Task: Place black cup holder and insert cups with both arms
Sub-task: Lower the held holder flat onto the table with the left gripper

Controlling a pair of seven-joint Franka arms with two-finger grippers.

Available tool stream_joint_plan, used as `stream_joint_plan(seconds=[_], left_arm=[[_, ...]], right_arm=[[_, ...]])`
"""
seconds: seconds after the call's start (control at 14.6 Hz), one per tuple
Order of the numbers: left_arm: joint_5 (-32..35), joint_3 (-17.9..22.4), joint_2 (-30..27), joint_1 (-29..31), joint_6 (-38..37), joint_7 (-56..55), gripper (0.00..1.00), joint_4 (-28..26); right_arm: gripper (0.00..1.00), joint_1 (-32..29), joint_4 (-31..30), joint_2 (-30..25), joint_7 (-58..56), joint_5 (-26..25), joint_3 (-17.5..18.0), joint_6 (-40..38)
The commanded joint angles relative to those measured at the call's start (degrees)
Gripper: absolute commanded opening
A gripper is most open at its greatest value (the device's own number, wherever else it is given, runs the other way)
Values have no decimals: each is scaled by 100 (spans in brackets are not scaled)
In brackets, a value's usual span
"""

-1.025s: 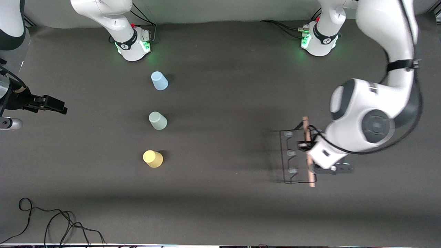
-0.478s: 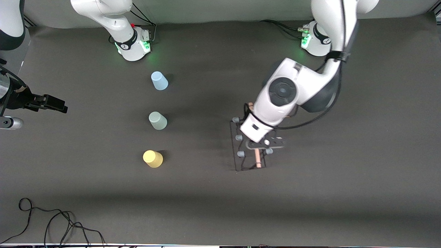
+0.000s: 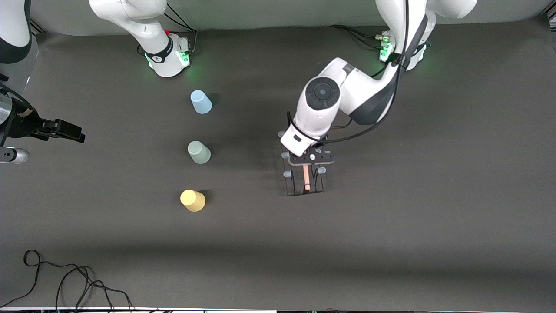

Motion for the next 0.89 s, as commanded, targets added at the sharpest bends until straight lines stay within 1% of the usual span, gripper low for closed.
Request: stream_joint_plan(seconds=[0.0, 0.21, 0.68, 0.82], left_arm=[[98, 125, -274, -233, 385, -167, 0, -488], [98, 125, -239, -330, 650, -351, 0, -568], [150, 116, -212, -348, 659, -246, 0, -559], [203, 116, -177, -374, 781, -246, 0, -559]], right_arm=[[100, -26, 126, 35, -125, -58, 19, -97], [100, -35, 126, 35, -125, -49, 10, -115], [100, -70, 126, 35, -125, -84, 10, -168], [100, -70, 126, 35, -125, -84, 10, -176]])
